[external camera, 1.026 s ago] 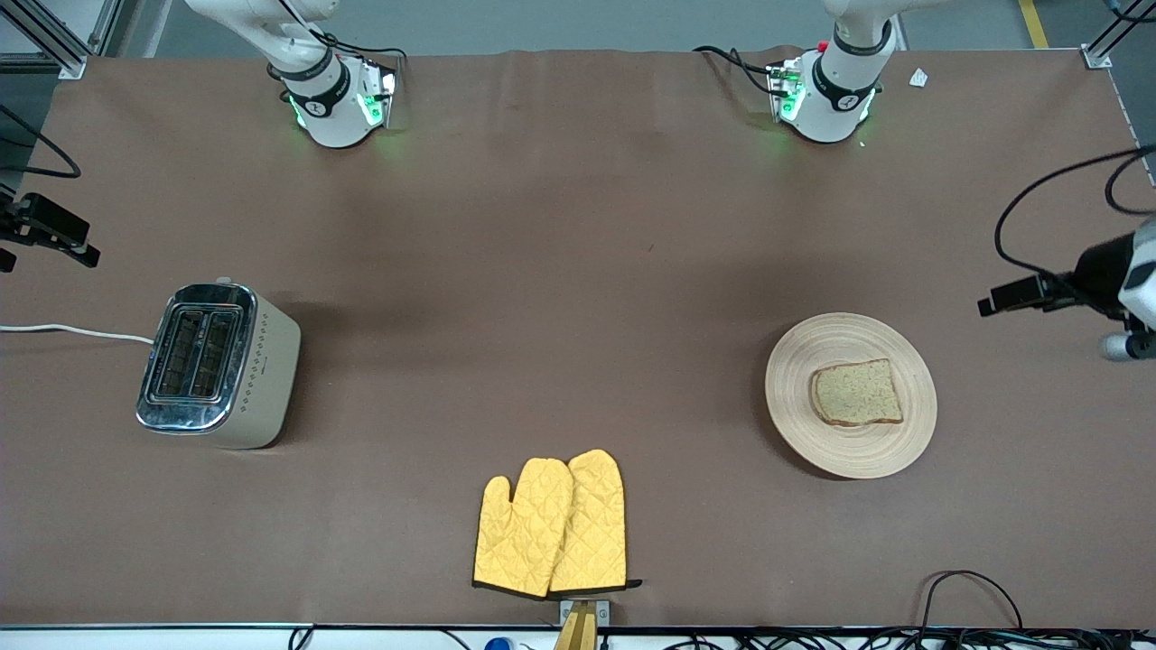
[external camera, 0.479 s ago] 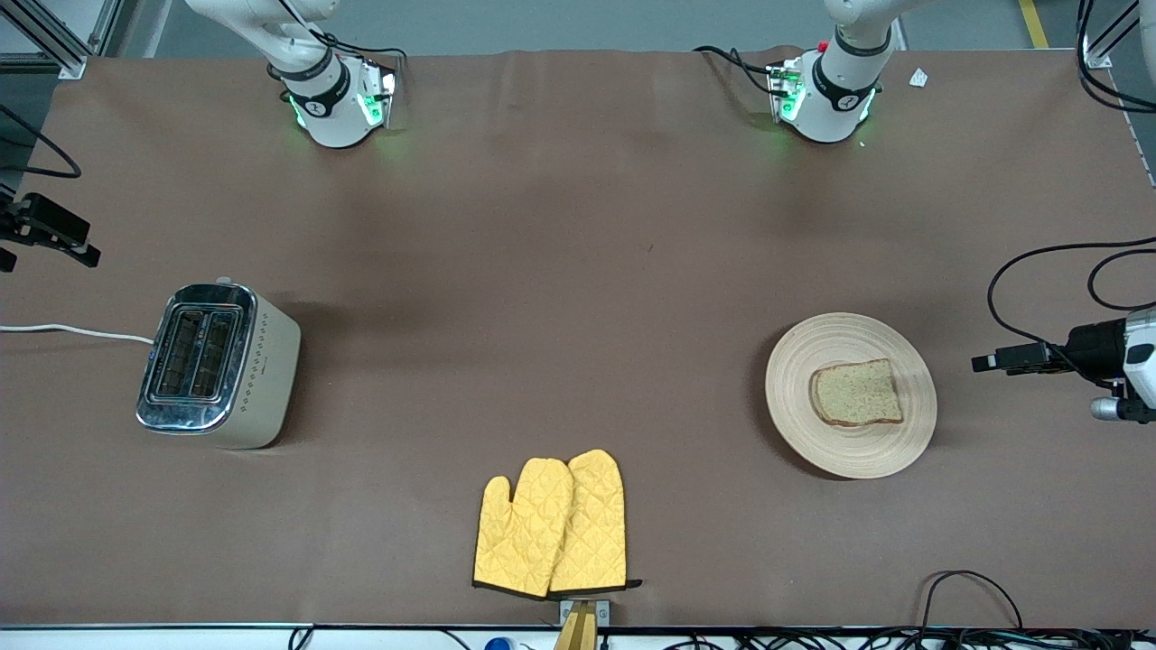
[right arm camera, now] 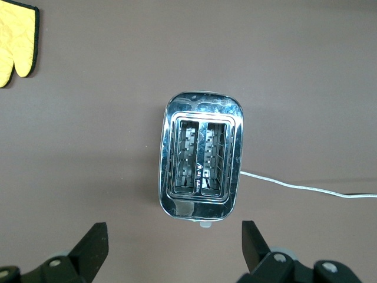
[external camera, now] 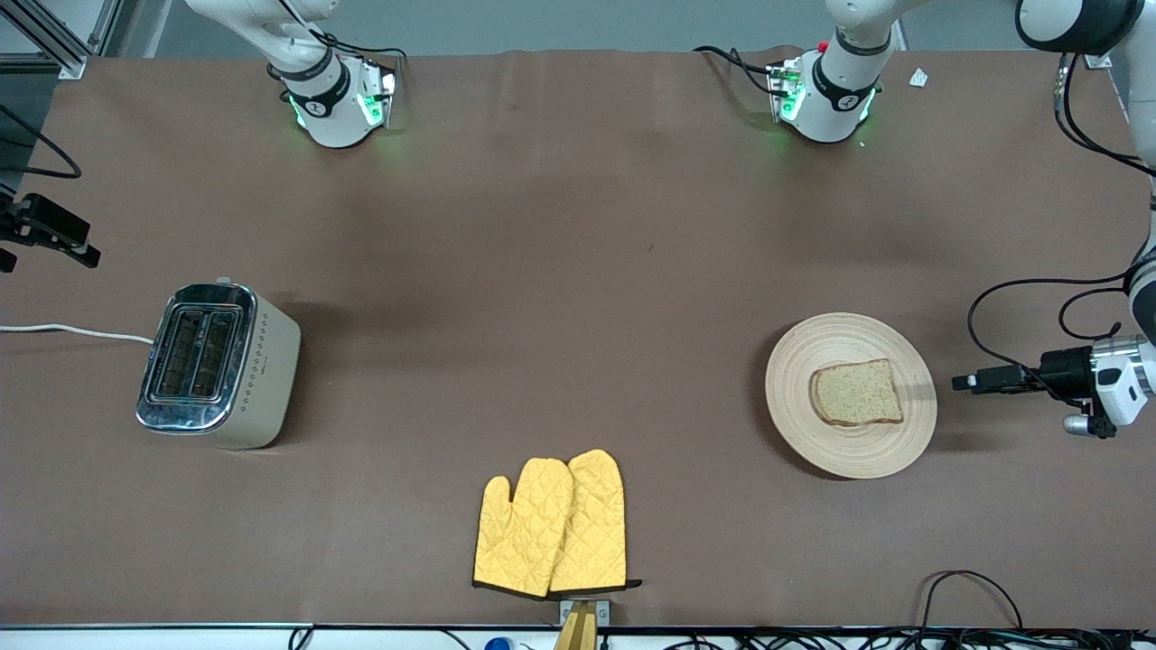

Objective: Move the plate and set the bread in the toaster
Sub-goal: 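Grip the wooden plate's rim with the left gripper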

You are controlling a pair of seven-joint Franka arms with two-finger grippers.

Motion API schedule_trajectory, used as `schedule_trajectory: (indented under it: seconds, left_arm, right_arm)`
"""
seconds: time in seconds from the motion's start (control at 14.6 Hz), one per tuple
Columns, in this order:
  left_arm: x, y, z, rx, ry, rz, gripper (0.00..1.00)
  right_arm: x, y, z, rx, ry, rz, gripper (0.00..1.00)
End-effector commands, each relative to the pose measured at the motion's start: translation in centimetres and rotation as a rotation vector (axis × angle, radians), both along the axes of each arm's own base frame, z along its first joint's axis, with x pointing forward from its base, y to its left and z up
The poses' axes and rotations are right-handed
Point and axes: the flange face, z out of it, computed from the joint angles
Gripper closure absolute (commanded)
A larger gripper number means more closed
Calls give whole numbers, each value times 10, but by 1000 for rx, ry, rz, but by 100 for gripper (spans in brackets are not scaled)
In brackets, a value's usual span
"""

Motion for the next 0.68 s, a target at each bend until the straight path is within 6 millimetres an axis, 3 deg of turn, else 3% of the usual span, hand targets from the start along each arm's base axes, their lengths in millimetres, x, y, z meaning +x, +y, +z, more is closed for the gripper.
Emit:
schedule_trajectory:
  seconds: [0.0, 0.14, 0.62]
  left_arm:
    - [1, 9, -18, -74, -64, -12, 32]
    - [-1, 7, -34, -110, -82, -21, 33]
    - [-4, 2, -61, -180, -162, -64, 47]
  right_arm:
    - [-9, 0, 3, -11, -9, -7, 0]
    - [-9, 3, 3, -12, -5, -1, 0]
    - [-9, 4, 3, -10, -2, -1, 0]
